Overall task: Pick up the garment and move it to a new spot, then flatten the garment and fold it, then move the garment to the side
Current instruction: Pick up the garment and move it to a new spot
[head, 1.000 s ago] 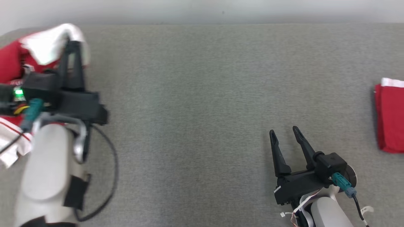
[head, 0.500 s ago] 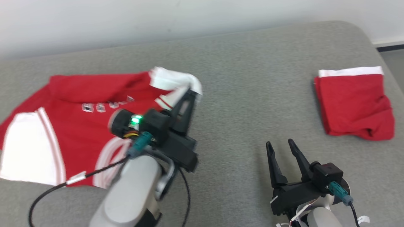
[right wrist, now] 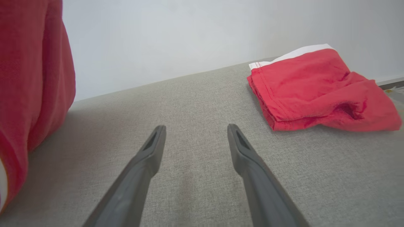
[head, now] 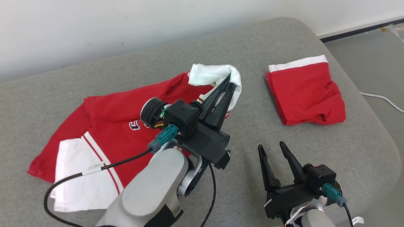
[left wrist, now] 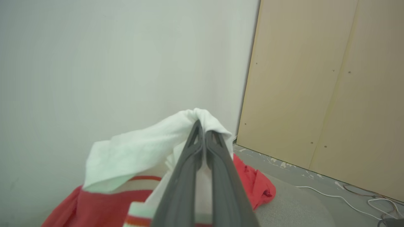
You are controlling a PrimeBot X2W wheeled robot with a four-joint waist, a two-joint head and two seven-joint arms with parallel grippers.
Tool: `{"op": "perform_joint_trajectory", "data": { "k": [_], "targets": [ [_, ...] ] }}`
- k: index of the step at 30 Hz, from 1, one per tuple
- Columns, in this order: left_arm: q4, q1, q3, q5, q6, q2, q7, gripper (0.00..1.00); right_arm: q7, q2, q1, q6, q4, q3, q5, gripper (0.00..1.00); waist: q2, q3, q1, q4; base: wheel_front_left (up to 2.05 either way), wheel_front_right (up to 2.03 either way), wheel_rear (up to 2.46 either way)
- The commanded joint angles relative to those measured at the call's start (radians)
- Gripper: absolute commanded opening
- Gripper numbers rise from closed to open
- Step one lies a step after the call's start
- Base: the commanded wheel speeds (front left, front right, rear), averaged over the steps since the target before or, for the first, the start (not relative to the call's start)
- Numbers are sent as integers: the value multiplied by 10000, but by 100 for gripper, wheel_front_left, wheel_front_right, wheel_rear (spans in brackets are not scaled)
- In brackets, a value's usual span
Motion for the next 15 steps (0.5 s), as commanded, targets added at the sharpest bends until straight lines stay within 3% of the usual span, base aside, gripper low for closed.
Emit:
{"op": "perform_joint_trajectory", "data": {
  "k": [1,2,3,4,9,15],
  "targets": [
    [-15,-164,40,-4,129,7,-29,0,3,25,-38,-24,4,70,54,100,0,104,1,-292,0,0,0],
    [143,-178,41,108,193,16,-27,0,3,25,-63,-24,4,58,73,100,0,123,1,-330,0,0,0],
    [340,-155,95,172,253,17,-26,27,3,24,-83,-24,6,64,89,100,0,134,1,-361,0,0,0],
    [517,-128,200,209,314,17,-27,100,3,22,-89,-24,2,40,96,100,0,141,1,-373,0,0,0],
    [1383,263,932,779,457,34,-27,100,3,24,22,-24,-34,-194,25,100,0,100,1,-195,0,0,0],
    [1569,1346,2406,1289,651,454,-27,100,3,23,97,-24,-97,-352,-66,100,0,-101,1,329,0,0,0]
  ]
}}
